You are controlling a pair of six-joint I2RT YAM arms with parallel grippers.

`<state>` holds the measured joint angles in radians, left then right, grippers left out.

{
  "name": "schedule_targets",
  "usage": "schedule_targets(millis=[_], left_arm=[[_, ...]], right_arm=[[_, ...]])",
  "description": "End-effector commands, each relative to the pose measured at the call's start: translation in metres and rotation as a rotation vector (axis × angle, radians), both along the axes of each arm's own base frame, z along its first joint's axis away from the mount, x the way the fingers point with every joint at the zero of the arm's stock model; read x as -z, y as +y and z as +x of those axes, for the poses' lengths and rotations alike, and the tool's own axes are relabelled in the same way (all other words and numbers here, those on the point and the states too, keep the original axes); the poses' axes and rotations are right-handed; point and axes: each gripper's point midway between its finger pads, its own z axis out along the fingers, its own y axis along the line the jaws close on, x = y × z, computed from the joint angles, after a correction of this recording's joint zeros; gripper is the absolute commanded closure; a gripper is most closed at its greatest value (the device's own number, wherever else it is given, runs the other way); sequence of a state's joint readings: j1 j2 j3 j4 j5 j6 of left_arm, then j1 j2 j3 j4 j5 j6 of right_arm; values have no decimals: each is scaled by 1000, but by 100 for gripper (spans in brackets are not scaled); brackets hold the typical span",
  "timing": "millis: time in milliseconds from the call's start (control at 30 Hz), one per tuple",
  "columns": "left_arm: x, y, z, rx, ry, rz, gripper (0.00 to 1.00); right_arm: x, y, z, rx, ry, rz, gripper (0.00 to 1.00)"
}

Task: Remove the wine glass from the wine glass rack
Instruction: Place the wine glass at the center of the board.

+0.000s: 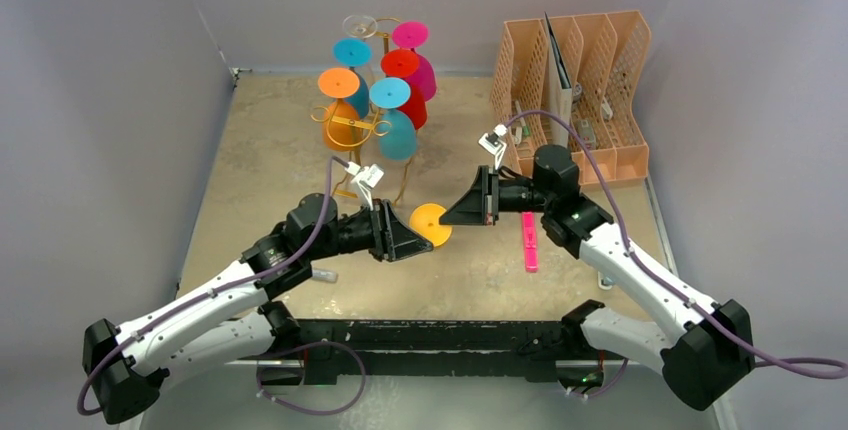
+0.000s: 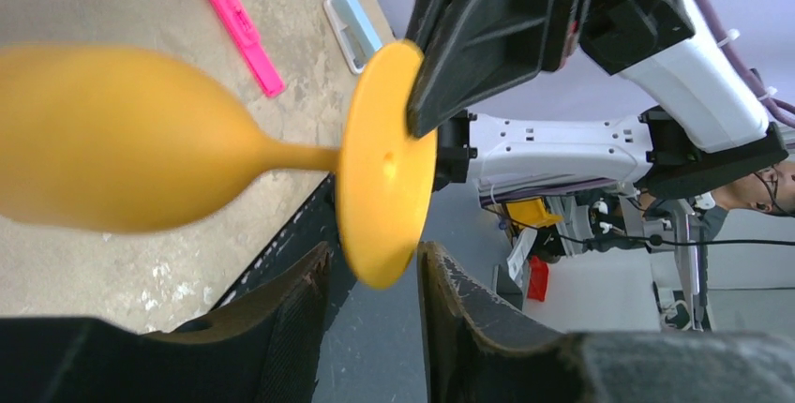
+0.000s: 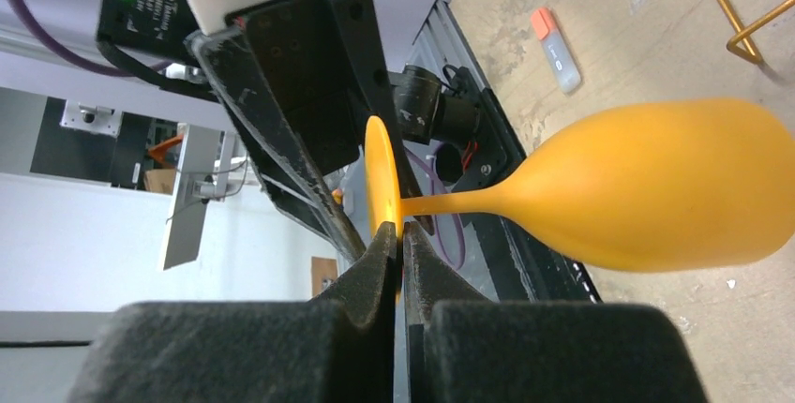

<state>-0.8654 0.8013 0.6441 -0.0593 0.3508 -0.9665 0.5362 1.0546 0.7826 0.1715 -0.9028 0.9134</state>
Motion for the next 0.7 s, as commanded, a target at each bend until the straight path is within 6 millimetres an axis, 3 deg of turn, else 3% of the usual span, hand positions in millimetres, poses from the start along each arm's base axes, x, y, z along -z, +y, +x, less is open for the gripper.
schedule_targets(millis=[0,133,333,533,567,667], left_arm=[[-31,-10,-1,45,-71,-107,65],[-36,-11,-6,68,-82,-122,63],[-32,-7,-5,51,-80,-101,92],[-29,-6,-5,48,-76,-80,100],[-29,-7,-5,47,-66,-90,100],[-26,-11,-11,69,-47,-131,100]], right_arm=[[1,-1,-6,-17,-32,29,100],[2,0,-7,-22,-30,52,100],[-4,1,-9,-32,-36,81,100],[-12,0,-14,-59,-49,93,100],[-16,-1,-18,-83,-49,97,99],[-29,-5,-33,-160,-48,88,83]])
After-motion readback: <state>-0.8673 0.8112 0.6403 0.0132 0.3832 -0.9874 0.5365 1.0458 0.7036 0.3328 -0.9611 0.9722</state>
